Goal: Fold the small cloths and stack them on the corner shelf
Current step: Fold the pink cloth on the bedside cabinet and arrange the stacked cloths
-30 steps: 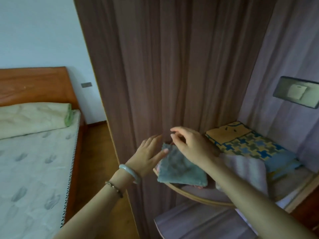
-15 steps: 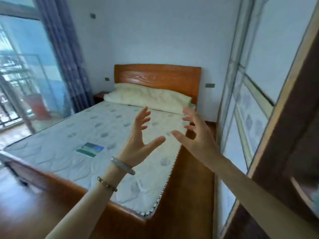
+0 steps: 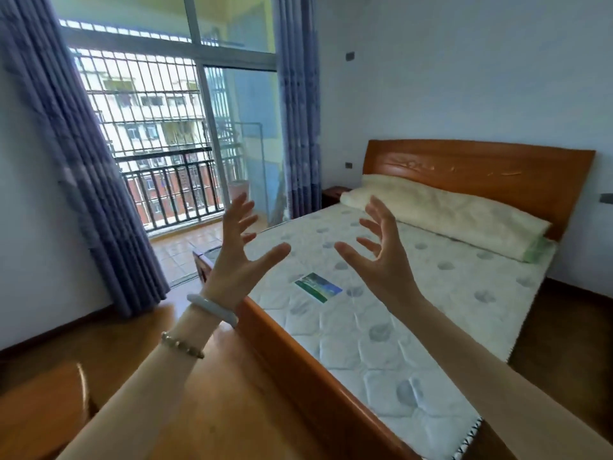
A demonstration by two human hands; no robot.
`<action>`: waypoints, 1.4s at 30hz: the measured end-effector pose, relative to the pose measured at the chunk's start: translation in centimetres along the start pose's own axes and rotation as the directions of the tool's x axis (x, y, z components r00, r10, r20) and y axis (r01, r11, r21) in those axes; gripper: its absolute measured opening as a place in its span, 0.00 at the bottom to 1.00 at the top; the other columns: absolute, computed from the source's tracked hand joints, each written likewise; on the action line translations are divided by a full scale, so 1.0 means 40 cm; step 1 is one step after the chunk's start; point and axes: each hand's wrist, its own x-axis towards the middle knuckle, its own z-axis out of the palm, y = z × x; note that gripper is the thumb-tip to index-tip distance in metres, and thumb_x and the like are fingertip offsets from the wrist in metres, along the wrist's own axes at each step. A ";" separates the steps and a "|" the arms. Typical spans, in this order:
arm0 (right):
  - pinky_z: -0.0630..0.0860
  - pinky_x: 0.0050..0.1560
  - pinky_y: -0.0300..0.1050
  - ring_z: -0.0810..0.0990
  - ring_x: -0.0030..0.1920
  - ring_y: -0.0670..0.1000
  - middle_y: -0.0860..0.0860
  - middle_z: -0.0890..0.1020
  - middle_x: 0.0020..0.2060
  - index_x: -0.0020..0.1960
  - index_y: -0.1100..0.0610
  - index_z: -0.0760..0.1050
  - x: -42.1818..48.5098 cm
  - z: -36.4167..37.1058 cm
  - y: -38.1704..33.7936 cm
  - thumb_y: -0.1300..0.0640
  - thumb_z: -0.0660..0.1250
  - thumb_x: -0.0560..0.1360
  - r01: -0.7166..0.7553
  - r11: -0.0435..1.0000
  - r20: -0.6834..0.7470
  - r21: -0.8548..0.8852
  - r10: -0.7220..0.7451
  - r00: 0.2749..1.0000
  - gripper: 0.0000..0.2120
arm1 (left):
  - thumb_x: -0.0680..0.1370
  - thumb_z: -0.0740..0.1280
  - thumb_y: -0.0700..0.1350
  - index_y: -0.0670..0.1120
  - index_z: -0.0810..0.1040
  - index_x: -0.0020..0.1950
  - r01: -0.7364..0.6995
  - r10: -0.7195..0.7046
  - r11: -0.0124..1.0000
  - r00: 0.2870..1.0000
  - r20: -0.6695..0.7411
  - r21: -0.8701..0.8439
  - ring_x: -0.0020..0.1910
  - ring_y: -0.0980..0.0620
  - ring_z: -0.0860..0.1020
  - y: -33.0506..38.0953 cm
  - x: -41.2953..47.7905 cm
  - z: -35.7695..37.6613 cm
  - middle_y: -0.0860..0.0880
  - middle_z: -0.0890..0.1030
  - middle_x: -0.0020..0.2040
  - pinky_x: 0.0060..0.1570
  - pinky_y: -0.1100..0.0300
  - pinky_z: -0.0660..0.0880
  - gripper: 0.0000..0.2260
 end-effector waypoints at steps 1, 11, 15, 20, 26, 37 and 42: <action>0.70 0.60 0.32 0.68 0.67 0.45 0.51 0.63 0.73 0.74 0.48 0.54 0.014 0.042 0.006 0.50 0.73 0.70 -0.003 1.000 0.013 0.012 0.003 1.000 0.40 | 0.60 0.71 0.70 0.59 0.51 0.74 0.030 -0.030 0.999 0.999 -0.030 -0.012 0.66 0.63 0.67 -0.025 0.002 -0.036 0.57 0.63 0.69 0.58 0.71 0.68 0.48; 0.71 0.52 0.24 0.71 0.60 0.35 0.38 0.68 0.63 0.71 0.44 0.58 0.244 0.430 0.141 0.52 0.74 0.70 -0.026 0.976 0.167 0.216 -0.011 0.986 0.36 | 0.60 0.72 0.68 0.65 0.49 0.72 0.194 -0.174 0.978 0.961 -0.216 0.074 0.66 0.65 0.65 -0.301 0.074 -0.250 0.64 0.61 0.68 0.59 0.67 0.66 0.47; 0.73 0.54 0.29 0.70 0.59 0.30 0.32 0.67 0.59 0.71 0.44 0.59 0.409 0.588 0.220 0.52 0.74 0.69 -0.015 0.950 0.192 0.313 -0.048 0.980 0.36 | 0.62 0.72 0.65 0.62 0.50 0.73 0.170 -0.130 0.970 0.967 -0.220 0.175 0.62 0.77 0.62 -0.436 0.213 -0.334 0.66 0.60 0.68 0.55 0.77 0.64 0.46; 0.72 0.52 0.24 0.70 0.62 0.36 0.42 0.68 0.63 0.71 0.43 0.58 0.608 0.760 0.306 0.53 0.74 0.70 -0.029 0.935 0.245 0.353 -0.063 0.967 0.36 | 0.63 0.73 0.66 0.59 0.51 0.73 0.193 -0.119 0.953 0.947 -0.299 0.234 0.65 0.69 0.64 -0.560 0.398 -0.425 0.58 0.61 0.71 0.62 0.70 0.64 0.46; 0.73 0.58 0.36 0.71 0.64 0.43 0.46 0.69 0.66 0.73 0.44 0.57 0.773 0.967 0.402 0.56 0.74 0.70 -0.048 0.917 0.313 0.396 -0.086 0.946 0.37 | 0.64 0.75 0.57 0.57 0.51 0.74 0.274 -0.159 0.921 0.913 -0.376 0.275 0.71 0.54 0.63 -0.751 0.507 -0.542 0.53 0.59 0.74 0.69 0.47 0.66 0.46; 0.73 0.59 0.38 0.70 0.65 0.44 0.46 0.68 0.66 0.75 0.47 0.55 1.047 1.464 0.613 0.55 0.74 0.70 -0.089 0.915 0.382 0.394 -0.075 0.921 0.41 | 0.64 0.75 0.61 0.61 0.50 0.73 0.292 -0.162 0.919 0.893 -0.421 0.266 0.71 0.55 0.63 -1.207 0.745 -0.824 0.55 0.58 0.74 0.66 0.51 0.68 0.46; 0.72 0.58 0.35 0.69 0.64 0.41 0.48 0.67 0.68 0.74 0.46 0.55 1.197 1.714 0.687 0.56 0.74 0.70 -0.122 0.920 0.395 0.373 -0.039 0.918 0.40 | 0.61 0.74 0.66 0.70 0.51 0.69 0.282 -0.186 0.935 0.906 -0.379 0.215 0.71 0.59 0.62 -1.425 0.903 -0.977 0.60 0.57 0.74 0.64 0.57 0.68 0.43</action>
